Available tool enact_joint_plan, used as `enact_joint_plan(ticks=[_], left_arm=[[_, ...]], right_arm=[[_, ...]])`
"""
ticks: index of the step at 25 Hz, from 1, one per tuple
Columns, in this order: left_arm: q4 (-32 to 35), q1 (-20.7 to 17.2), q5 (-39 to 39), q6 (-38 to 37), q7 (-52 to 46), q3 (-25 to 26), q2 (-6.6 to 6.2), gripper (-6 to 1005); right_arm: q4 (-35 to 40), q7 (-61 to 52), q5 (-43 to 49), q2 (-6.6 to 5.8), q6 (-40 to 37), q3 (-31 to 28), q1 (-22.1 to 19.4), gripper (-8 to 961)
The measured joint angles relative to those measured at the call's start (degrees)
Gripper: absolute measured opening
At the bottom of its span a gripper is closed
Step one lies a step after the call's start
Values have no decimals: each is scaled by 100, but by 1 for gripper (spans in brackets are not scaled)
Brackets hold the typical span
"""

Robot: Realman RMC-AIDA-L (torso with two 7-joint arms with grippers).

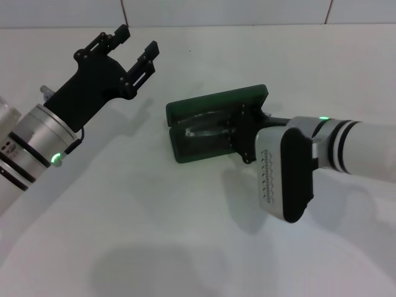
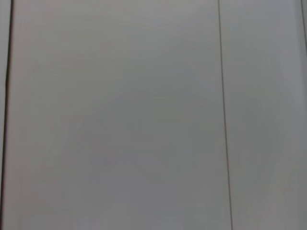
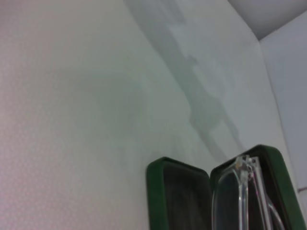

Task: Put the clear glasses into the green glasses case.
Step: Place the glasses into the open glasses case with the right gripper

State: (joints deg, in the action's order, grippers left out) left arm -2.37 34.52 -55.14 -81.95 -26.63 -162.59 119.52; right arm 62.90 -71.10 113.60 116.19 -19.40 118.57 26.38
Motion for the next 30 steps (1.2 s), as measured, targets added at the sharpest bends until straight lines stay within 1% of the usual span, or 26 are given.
enact_joint_plan(ticks=[3, 6, 11, 16, 30], left_arm=[[0, 6, 1, 46, 0, -1, 0, 614], [0, 13, 3, 108, 0, -2, -3, 615], [0, 12, 11, 119, 0, -1, -5, 615], [-3, -15, 21, 119, 0, -1, -12, 615], [-76, -27, 89, 118, -4, -10, -17, 616]], right_arm=[[-9, 19, 73, 0, 193, 219, 1, 132], [-29, 22, 130, 0, 272, 324, -9, 133], [-38, 26, 166, 0, 646, 529, -78, 133], [-45, 49, 168, 0, 1248, 760, -174, 134], [-33, 53, 118, -1, 1255, 834, -270, 135]])
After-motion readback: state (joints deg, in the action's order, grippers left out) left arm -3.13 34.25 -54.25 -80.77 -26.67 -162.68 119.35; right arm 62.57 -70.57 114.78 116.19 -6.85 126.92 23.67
